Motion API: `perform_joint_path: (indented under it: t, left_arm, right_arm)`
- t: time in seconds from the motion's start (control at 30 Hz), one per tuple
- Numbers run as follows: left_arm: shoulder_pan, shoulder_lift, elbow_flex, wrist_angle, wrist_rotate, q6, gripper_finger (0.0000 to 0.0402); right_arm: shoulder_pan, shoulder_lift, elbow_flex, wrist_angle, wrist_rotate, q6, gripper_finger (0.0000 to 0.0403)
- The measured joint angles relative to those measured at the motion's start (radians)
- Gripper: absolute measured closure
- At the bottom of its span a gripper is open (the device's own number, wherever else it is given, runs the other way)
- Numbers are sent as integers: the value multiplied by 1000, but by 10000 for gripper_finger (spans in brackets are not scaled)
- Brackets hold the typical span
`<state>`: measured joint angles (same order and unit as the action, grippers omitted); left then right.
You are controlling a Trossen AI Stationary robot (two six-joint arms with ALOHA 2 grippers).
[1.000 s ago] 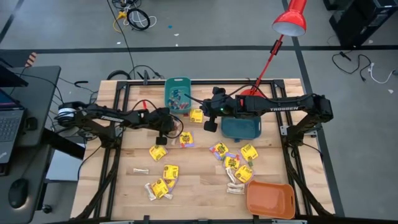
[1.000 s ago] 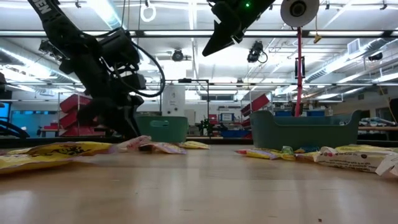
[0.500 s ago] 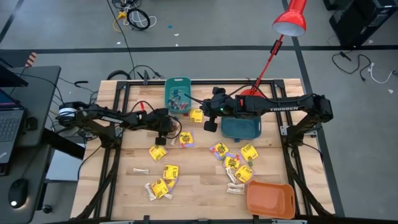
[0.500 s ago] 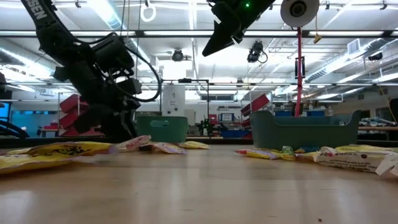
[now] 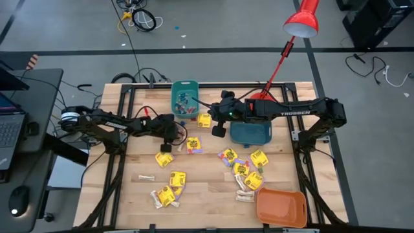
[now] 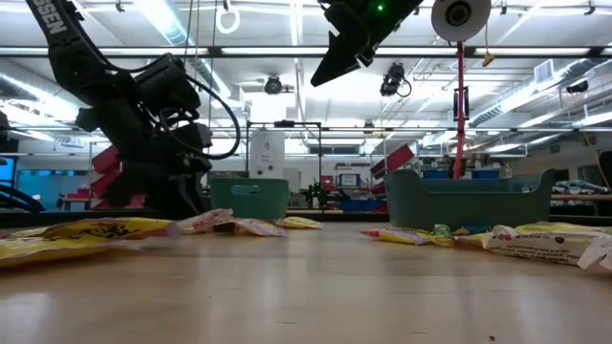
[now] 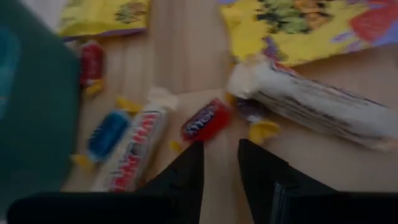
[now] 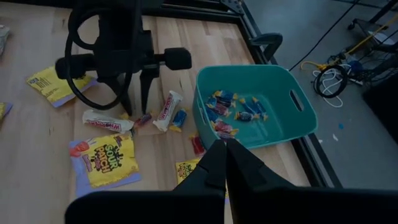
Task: Sort candy
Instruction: Put the red candy into the green bin
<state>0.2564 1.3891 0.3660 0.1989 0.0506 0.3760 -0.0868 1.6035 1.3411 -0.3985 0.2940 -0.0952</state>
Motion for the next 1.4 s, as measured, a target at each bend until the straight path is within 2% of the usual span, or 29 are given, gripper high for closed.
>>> perform_joint_path:
  t: [0.3,0.43,0.57,0.73,0.97,1.4]
  left_arm:
    - [-1,-1,14,-21,39,-3,298]
    - [-1,-10,44,-33,95,17,298]
    - [-1,-12,68,-78,92,59,298]
    - [2,-12,72,-70,49,116,298]
    - [28,-12,72,-53,51,146,298]
    - [72,-3,72,-58,129,170,298]
  right_arm:
    - [0,0,0,0,0,0,403]
    - [0,0,0,0,0,0,403]
    - [0,0,0,0,0,-1,403]
    - [0,0,0,0,0,-3,403]
    - [0,0,0,0,0,-5,403]
    - [0,0,0,0,0,-4,403]
